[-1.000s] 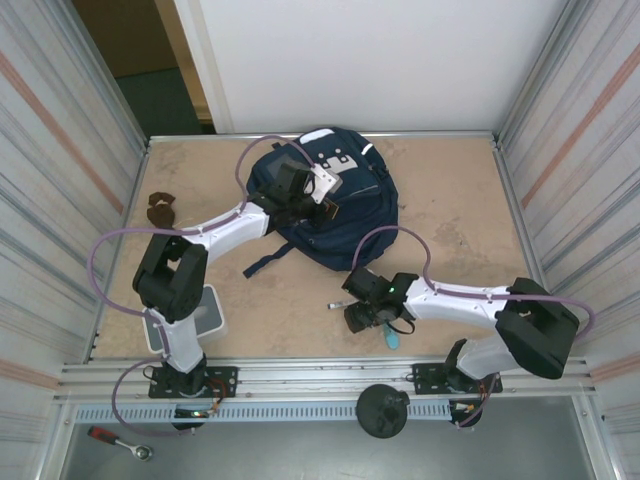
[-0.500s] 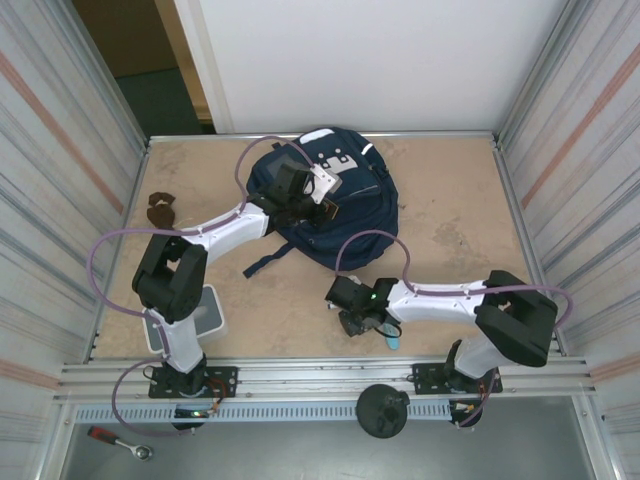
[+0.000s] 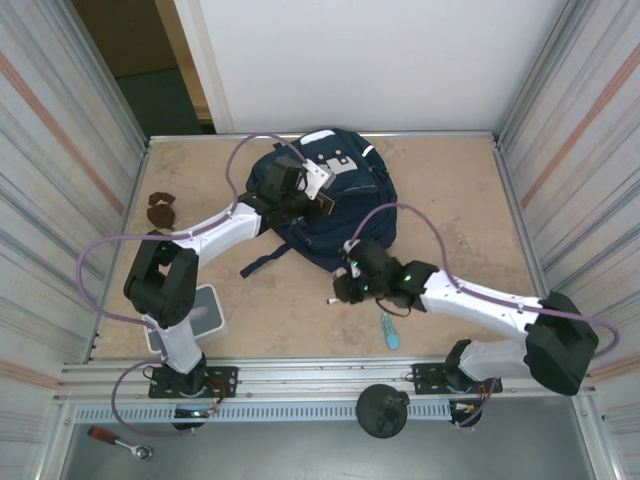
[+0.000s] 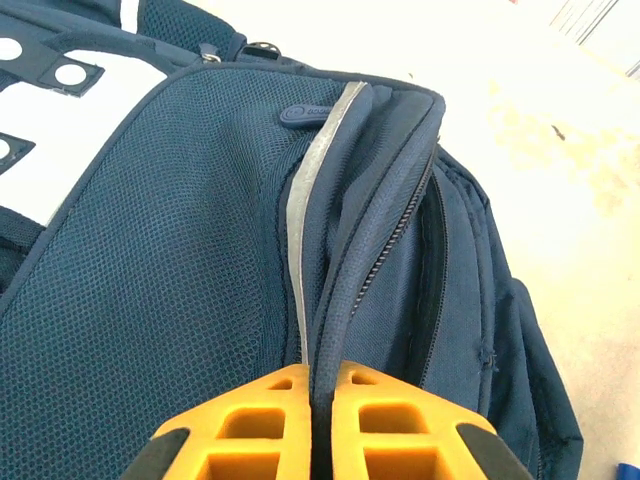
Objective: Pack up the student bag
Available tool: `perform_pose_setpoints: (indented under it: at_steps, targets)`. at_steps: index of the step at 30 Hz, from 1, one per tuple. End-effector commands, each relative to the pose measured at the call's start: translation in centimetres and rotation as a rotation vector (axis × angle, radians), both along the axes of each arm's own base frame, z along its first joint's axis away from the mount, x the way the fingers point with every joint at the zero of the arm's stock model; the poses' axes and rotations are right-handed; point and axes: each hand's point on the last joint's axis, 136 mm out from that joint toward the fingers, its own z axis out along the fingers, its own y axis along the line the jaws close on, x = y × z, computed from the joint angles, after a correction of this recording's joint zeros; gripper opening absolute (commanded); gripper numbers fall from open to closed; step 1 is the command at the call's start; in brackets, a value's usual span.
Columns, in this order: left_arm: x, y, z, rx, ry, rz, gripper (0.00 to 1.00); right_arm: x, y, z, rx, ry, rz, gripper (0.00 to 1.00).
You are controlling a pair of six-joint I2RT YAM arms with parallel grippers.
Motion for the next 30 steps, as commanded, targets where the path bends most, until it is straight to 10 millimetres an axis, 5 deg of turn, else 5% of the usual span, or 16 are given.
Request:
perform_pose_setpoints:
  at_steps: [1, 9, 16, 20, 24, 30]
  targets:
    - [0.3, -0.7, 6.5, -0.128, -0.068, -0.028, 0.00, 3.3, 1.1, 4.5, 0.231, -0.038, -0.038, 0.27]
    - [1.0, -1.2, 10.7, -0.179, -0.103, -0.057, 0.00, 13.5, -2.0, 7.5, 0.439, -0.029, -0.373, 0.27]
    - [1.7, -1.9, 12.5, -0.231, -0.104, -0.085, 0.00, 19.4, -0.2, 6.6, 0.480, -0.011, -0.483, 0.34]
    - [2.7, -2.6, 14.3, -0.289, -0.095, -0.089, 0.00, 22.5, 2.5, 5.9, 0.512, 0.020, -0.486, 0.37]
    - [3.4, -2.7, 14.7, -0.293, -0.096, -0.073, 0.00, 23.3, 4.7, 4.4, 0.503, 0.078, -0.454, 0.53]
    - [3.7, -2.1, 13.6, -0.268, -0.099, -0.043, 0.00, 20.1, 1.0, 5.1, 0.414, -0.003, -0.452, 0.64]
